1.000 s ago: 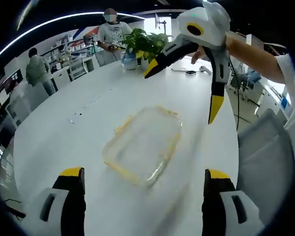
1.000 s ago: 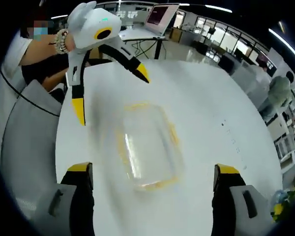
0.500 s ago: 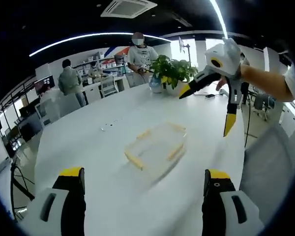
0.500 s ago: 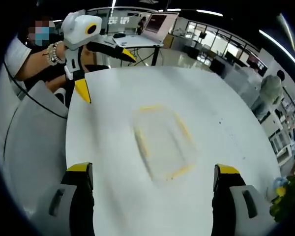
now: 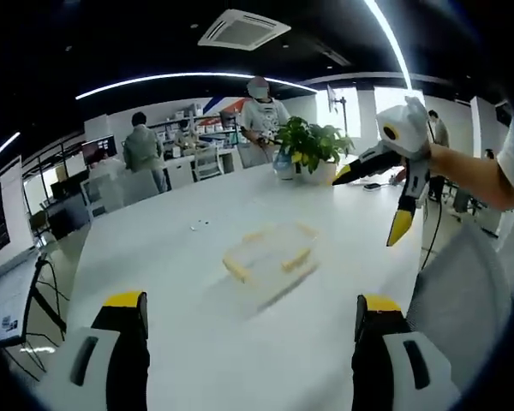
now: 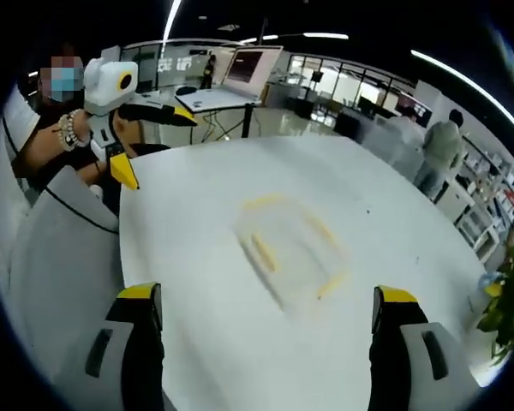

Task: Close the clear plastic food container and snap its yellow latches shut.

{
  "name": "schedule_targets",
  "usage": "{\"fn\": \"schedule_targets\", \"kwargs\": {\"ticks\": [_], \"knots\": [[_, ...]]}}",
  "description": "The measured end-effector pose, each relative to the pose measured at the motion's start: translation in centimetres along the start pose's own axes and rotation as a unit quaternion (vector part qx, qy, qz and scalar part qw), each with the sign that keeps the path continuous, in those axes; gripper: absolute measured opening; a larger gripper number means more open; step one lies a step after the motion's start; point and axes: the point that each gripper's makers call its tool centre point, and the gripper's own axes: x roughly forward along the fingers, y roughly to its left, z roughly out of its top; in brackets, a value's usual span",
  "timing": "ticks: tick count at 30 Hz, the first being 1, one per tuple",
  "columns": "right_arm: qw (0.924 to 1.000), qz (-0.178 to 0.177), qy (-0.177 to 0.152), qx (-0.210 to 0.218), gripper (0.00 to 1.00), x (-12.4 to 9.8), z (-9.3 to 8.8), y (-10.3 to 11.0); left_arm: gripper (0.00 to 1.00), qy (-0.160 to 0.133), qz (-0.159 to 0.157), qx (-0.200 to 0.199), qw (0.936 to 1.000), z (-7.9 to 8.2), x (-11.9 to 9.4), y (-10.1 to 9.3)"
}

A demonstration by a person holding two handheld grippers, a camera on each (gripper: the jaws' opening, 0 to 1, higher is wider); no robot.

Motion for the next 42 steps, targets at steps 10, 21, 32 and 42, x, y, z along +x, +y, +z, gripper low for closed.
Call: {"fn": "schedule_targets", "kwargs": {"ticks": [10, 21, 32, 42], "knots": [[0.9947, -0.066, -0.055, 0.055, 1.0, -1.6, -1.0, 1.0, 0.99, -0.021, 0.021, -0.02, 0.9993, -1.1, -1.2, -1.0], [0.9636, -0.167, -0.159, 0.135, 1.0, -4.1, -1.1, -0.8, 0.99, -0.028, 0.033, -0.03, 0.9986, -2.0, -1.9, -1.2], [0.9614, -0.199, -0.13, 0.138, 1.0, -3.8, -3.3, -1.6, 0.99, -0.012, 0.042, -0.039, 0.9983, -3.1, -1.7, -0.7], [0.9612, -0.199, -0.127, 0.143, 0.99, -3.7, -3.9, -2.2, 0.99, -0.005, 0.037, -0.029, 0.9989, -3.3, -1.2, -1.2]]}}
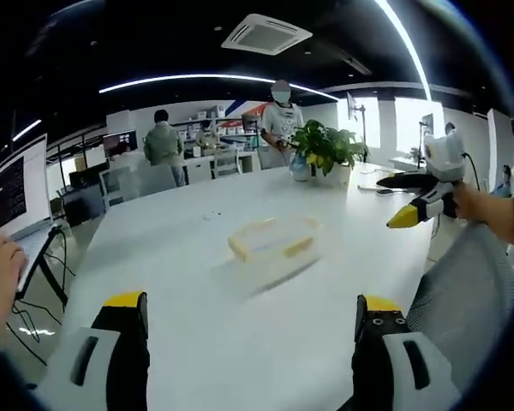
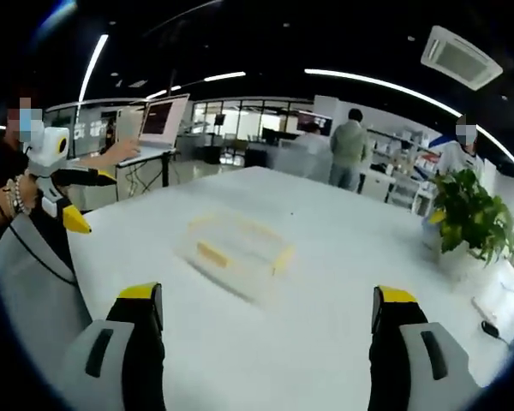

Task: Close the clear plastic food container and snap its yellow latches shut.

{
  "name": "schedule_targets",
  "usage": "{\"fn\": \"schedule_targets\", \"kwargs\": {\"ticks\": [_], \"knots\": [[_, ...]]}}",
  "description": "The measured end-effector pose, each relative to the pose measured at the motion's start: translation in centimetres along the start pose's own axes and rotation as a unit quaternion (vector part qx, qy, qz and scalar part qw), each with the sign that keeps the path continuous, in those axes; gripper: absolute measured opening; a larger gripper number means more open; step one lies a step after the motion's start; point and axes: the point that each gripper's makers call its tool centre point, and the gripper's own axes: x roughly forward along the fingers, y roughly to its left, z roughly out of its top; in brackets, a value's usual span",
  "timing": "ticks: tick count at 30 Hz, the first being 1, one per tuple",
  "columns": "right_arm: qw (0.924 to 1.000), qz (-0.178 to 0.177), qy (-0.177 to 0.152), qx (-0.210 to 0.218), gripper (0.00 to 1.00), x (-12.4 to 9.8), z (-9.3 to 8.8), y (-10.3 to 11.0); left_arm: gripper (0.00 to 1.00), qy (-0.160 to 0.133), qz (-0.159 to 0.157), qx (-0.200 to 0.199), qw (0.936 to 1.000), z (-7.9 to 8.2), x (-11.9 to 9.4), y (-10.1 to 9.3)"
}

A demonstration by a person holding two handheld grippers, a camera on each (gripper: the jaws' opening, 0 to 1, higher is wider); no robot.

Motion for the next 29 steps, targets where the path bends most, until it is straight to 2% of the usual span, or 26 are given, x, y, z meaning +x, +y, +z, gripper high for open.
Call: {"fn": "schedule_targets", "kwargs": {"ticks": [2, 5, 8, 12, 20, 23, 29], "knots": [[1.0, 0.003, 0.005, -0.004, 0.98, 0.1, -0.2, 0.0, 0.99, 0.015, 0.004, 0.01, 0.9998, -0.6, 0.2, 0.1], [0.9998, -0.008, 0.007, -0.018, 0.98, 0.2, -0.2, -0.5, 0.99, 0.008, -0.001, 0.015, 0.9999, -0.4, 0.3, -0.2], [0.9999, -0.003, 0.003, -0.012, 0.99, 0.3, -0.2, -0.4, 0.99, 0.007, -0.001, 0.018, 0.9998, -0.2, 0.3, -0.4], [0.9997, -0.009, 0.018, -0.014, 0.99, 0.4, -0.8, -0.7, 0.99, 0.007, -0.004, 0.018, 0.9998, -0.2, 0.2, -0.7], [0.9996, -0.022, 0.009, 0.016, 0.95, 0.0, -0.8, -1.8, 0.99, 0.006, -0.016, 0.036, 0.9992, 0.0, 0.1, -1.7], [0.9993, -0.027, 0.002, 0.026, 0.94, -0.2, -0.7, -2.2, 0.99, 0.01, -0.008, 0.046, 0.9989, -0.1, 0.0, -1.4], [0.999, -0.035, 0.001, 0.029, 0.94, -0.3, -0.8, -2.3, 0.99, 0.007, -0.009, 0.036, 0.9993, -0.2, -0.2, -1.2]]}}
